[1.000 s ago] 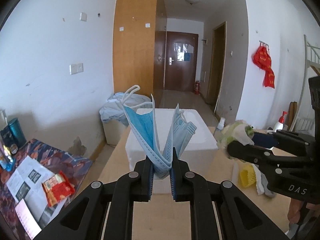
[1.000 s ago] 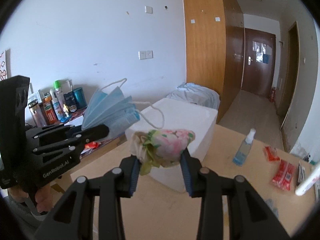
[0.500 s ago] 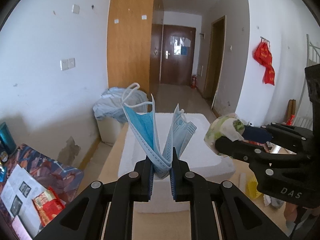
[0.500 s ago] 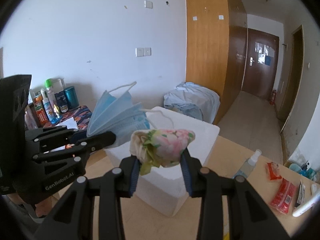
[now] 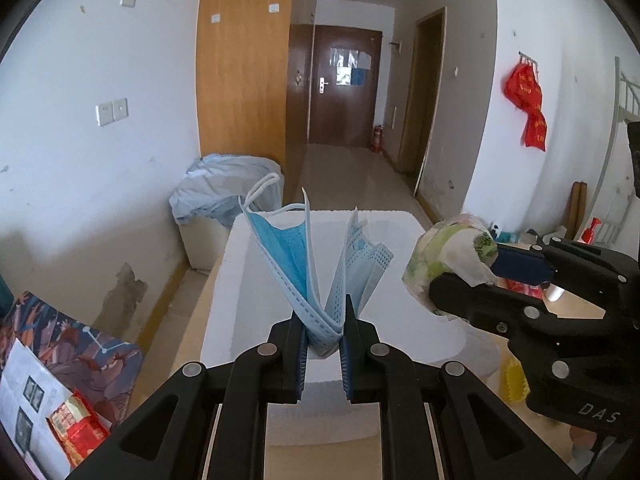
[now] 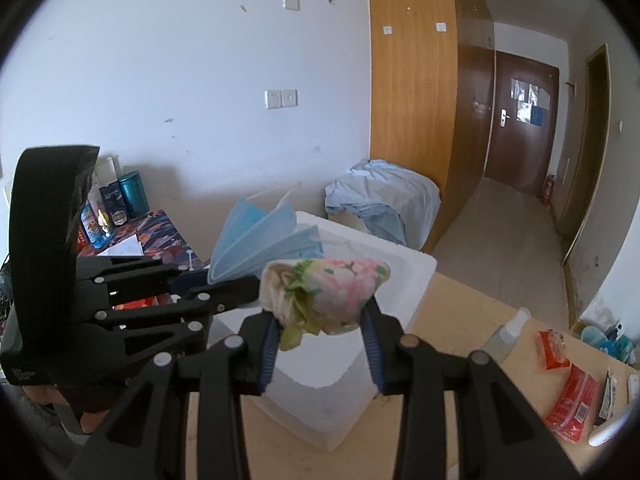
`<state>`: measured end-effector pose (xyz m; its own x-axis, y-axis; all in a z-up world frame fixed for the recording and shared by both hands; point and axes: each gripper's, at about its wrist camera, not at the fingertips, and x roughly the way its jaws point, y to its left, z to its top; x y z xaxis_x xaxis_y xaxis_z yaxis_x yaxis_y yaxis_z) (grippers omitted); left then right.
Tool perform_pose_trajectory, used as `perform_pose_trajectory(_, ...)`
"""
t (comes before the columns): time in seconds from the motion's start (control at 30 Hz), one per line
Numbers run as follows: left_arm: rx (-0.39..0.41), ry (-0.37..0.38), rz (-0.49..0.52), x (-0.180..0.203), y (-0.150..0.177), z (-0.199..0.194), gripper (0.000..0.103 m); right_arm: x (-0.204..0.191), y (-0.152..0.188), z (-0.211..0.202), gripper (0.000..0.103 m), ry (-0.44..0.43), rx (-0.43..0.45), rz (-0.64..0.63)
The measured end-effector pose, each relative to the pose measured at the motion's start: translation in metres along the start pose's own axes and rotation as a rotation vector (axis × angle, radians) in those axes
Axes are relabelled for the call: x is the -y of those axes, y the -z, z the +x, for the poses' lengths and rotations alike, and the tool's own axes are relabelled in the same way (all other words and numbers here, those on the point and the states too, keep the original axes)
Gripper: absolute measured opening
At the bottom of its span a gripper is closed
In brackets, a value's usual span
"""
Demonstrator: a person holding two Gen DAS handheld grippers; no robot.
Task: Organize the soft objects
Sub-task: 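Open the left tool to drop the mask while the right tool lowers the tissue pack into the box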
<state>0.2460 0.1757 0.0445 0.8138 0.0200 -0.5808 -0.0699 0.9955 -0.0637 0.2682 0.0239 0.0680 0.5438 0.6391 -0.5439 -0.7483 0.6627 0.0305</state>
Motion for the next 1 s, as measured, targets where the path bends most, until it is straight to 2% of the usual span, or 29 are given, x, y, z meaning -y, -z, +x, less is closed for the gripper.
perform_pose_trajectory(0.13, -0.011, 0.008, 0.002, -0.001, -0.003, 0.005, 0.015, 0.0, -0.001, -0.002, 0.042, -0.001, 0.003, 0.005)
perform_pose_trajectory(0.2, -0.001, -0.008, 0.015, -0.001, -0.004, 0.003, 0.022, 0.0, -0.002, -0.002, 0.042, 0.001, 0.005, 0.006)
perform_pose_trajectory(0.3, 0.034, -0.027, 0.007, -0.002, -0.005, -0.003, 0.039, 0.0, -0.003, -0.004, 0.042, 0.0, 0.009, 0.008)
perform_pose_trajectory(0.37, 0.049, -0.032, -0.006, -0.006, -0.006, -0.006, 0.063, -0.001, -0.004, -0.005, 0.042, 0.001, 0.01, 0.007)
perform_pose_trajectory(0.43, 0.051, -0.033, -0.005, -0.007, -0.007, -0.007, 0.067, -0.001, -0.005, -0.007, 0.042, 0.002, 0.013, 0.004)
perform_pose_trajectory(0.53, 0.081, -0.043, -0.012, -0.009, -0.007, -0.013, 0.087, -0.001, -0.006, -0.007, 0.042, 0.0, 0.018, 0.006)
perform_pose_trajectory(0.57, 0.083, -0.045, -0.013, -0.009, -0.008, -0.014, 0.091, -0.001, -0.006, -0.006, 0.042, 0.0, 0.016, 0.007)
perform_pose_trajectory(0.67, 0.12, -0.068, -0.033, -0.015, -0.006, -0.023, 0.097, 0.001, -0.006, -0.003, 0.042, -0.003, 0.009, 0.011)
perform_pose_trajectory(0.77, 0.156, -0.084, -0.044, -0.018, -0.004, -0.032, 0.098, 0.001, -0.006, 0.0, 0.042, -0.007, 0.003, 0.01)
perform_pose_trajectory(1.0, 0.161, -0.142, -0.066, -0.032, 0.0, -0.042, 0.098, -0.003, -0.012, 0.01, 0.042, -0.023, -0.008, 0.0)
